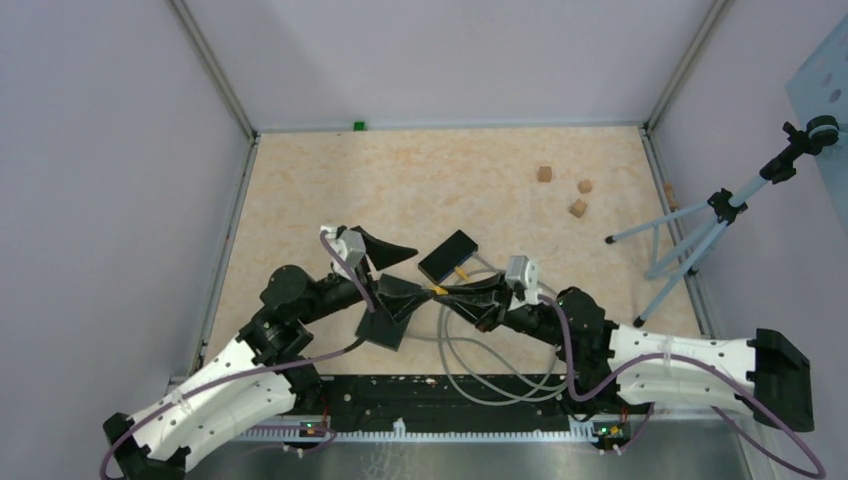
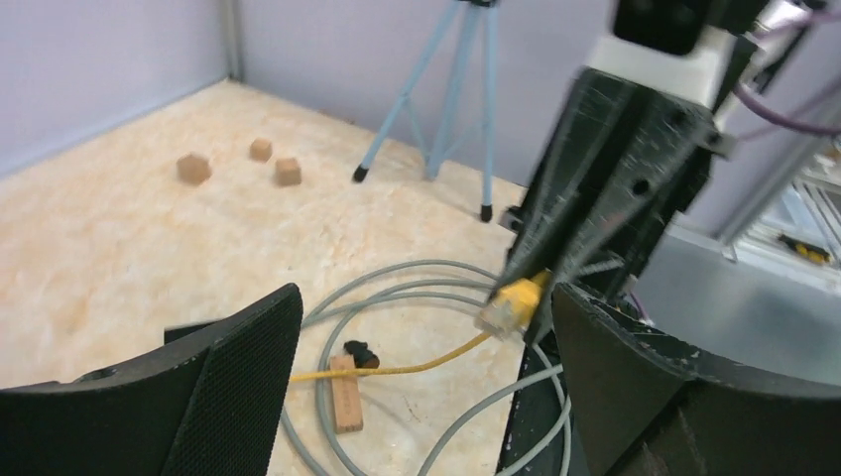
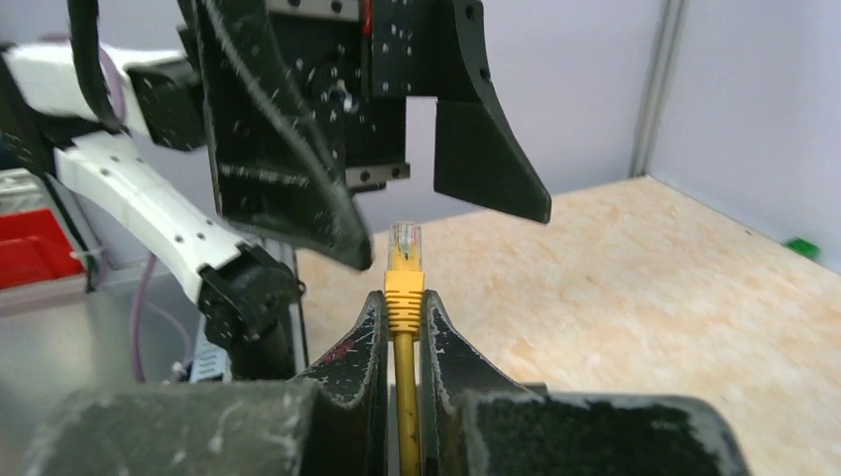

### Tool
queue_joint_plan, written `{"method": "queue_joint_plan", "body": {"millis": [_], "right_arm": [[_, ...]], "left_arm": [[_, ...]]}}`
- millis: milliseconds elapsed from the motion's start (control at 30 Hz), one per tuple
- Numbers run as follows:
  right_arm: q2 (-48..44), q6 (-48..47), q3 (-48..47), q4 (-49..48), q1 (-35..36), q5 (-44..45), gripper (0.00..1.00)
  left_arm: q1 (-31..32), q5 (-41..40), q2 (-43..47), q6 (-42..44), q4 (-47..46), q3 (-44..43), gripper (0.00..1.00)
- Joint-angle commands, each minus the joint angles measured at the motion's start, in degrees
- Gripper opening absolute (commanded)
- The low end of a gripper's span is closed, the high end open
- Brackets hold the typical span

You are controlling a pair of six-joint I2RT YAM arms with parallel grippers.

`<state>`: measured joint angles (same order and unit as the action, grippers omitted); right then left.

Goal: Insert the plug into the switch port
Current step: Insert the connector into the switch port.

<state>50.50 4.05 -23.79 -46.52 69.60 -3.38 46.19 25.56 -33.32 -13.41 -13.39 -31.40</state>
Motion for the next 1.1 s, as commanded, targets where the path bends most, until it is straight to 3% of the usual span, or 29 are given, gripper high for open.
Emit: {"method": "queue_joint_plan", "body": {"millis": [0,100,233,300,400,533,700,867,1067], "right_arm": [[-4.79,-3.49,1.15,10.12,-0.78,5.91,0.00],[-7.33,-5.56,1.74,17.85,-1.42,10.60,0.00],[-8.19,-6.94,1.71,26.94,-2.63,12.30,0.00],[-7.39,-8.36,2.22,28.41,-2.63,11.85,0.00],[-3.56,-11.06,2.11,27.36,-2.66,9.05,0.00],[6.19,-15.27,0.76,23.95,-2.50,5.49,0.00],[21.09,-21.89,-0.28,14.91,-1.27,4.62,0.00],[31.17,-23.02,3.36,-5.53,-0.94,5.08,0.00],[40.65,-21.66,5.52,-20.53,-0.80,5.01,0.00]], "left_arm": [[-1.47,-10.95,-5.02,-8.98,9.53,-4.46,0.99],[-6.45,-5.46,-6.16,-13.45,4.47,-1.03,0.99],[-22.35,5.06,-5.18,-23.56,-2.30,4.65,0.99],[-30.04,7.50,-7.08,-26.25,-0.73,6.02,0.99],[-36.37,7.32,-11.35,-24.87,7.32,6.71,0.99],[-37.49,4.85,-13.02,-20.73,13.01,7.87,0.99],[-37.49,-0.15,-8.40,-17.42,18.07,9.21,0.99],[-37.52,1.01,-8.31,-17.08,17.78,10.85,0.99],[-37.49,4.73,-11.84,-17.89,15.24,12.83,0.98]]}}
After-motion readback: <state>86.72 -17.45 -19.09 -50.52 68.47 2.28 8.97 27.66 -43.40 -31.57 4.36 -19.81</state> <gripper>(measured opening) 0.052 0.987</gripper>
